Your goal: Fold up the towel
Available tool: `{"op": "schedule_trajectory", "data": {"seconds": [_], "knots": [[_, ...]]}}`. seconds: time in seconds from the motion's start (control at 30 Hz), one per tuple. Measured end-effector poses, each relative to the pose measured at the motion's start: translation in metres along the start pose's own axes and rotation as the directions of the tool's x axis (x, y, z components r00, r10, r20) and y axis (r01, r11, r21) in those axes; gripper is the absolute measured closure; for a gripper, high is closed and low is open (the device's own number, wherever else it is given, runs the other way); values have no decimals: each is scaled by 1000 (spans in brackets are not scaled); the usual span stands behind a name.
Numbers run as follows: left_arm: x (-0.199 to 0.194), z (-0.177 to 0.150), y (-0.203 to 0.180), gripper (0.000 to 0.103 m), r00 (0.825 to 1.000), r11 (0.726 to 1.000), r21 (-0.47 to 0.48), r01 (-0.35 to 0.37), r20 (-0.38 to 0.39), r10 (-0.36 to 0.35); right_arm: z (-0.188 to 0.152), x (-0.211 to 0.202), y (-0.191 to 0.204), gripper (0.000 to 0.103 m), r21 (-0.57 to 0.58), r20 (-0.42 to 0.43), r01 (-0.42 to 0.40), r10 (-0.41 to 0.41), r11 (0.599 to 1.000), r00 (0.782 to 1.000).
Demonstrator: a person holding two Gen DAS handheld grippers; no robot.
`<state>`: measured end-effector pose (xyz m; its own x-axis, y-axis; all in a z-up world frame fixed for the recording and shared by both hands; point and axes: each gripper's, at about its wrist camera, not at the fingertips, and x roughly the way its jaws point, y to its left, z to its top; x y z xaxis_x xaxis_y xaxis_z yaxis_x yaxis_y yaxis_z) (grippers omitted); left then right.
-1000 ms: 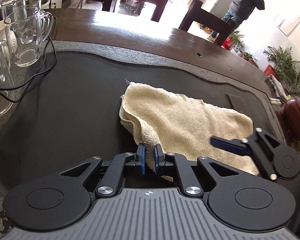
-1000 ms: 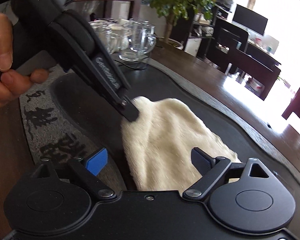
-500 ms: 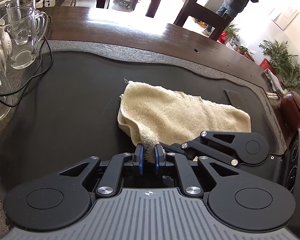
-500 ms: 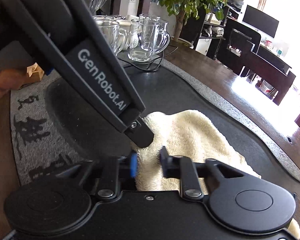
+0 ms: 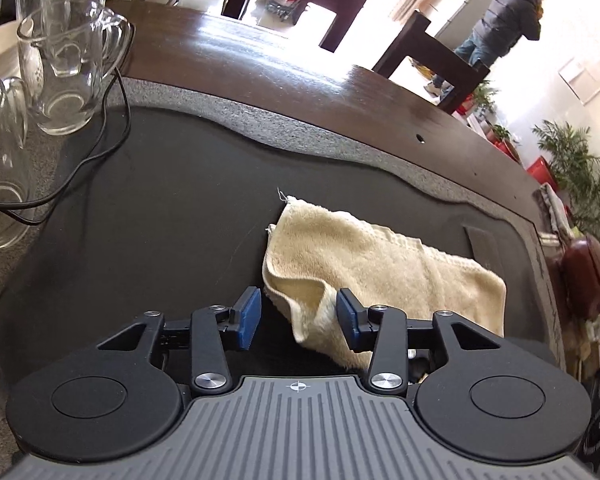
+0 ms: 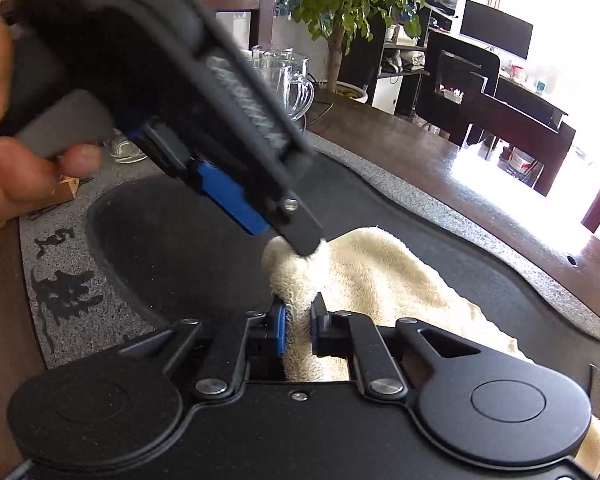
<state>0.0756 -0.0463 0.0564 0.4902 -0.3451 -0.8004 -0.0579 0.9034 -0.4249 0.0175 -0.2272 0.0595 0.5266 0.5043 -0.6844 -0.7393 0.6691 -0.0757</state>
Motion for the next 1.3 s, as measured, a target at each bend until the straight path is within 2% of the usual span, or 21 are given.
{"op": "schedule_trajectory", "data": {"seconds": [0.13, 0.27, 0.43, 0.9, 0.93, 1.03, 1.07, 1.1, 1.17, 1.3], "knots": [[11, 11, 2, 51, 1000, 999, -43, 11, -14, -12, 0, -1, 1, 91, 0, 2, -2, 2, 1000, 1000], [25, 18, 4, 50, 999, 998, -54, -17, -44, 15, 1, -2, 2, 91, 0, 10, -2, 2, 1000, 1000], [41, 22, 15, 50, 996, 987, -159, 15, -84, -29, 1, -5, 2, 91, 10, 22, 0, 0, 1000, 1000], [60, 24, 21, 51, 995, 961, -270, 61, -58, -79, 2, -21, 3, 91, 37, 40, 6, -7, 999, 999], [61, 24, 21, 53, 995, 961, -268, 59, -58, -78, 2, -21, 3, 91, 37, 39, 5, -6, 999, 999], [65, 25, 21, 74, 994, 963, -260, 65, -63, -84, 2, -24, 4, 91, 41, 36, 8, -10, 999, 999], [66, 25, 22, 84, 994, 963, -262, 65, -66, -85, 2, -25, 4, 91, 45, 35, 10, -12, 999, 999], [67, 25, 23, 88, 994, 962, -264, 67, -69, -88, 2, -26, 5, 91, 49, 34, 10, -12, 999, 999], [68, 25, 25, 94, 993, 961, -266, 74, -71, -97, 4, -27, 5, 91, 53, 31, 12, -14, 999, 999], [63, 28, 27, 96, 993, 960, -267, 87, -52, -104, 5, -31, 6, 91, 70, 18, 21, -23, 997, 1000]]}}
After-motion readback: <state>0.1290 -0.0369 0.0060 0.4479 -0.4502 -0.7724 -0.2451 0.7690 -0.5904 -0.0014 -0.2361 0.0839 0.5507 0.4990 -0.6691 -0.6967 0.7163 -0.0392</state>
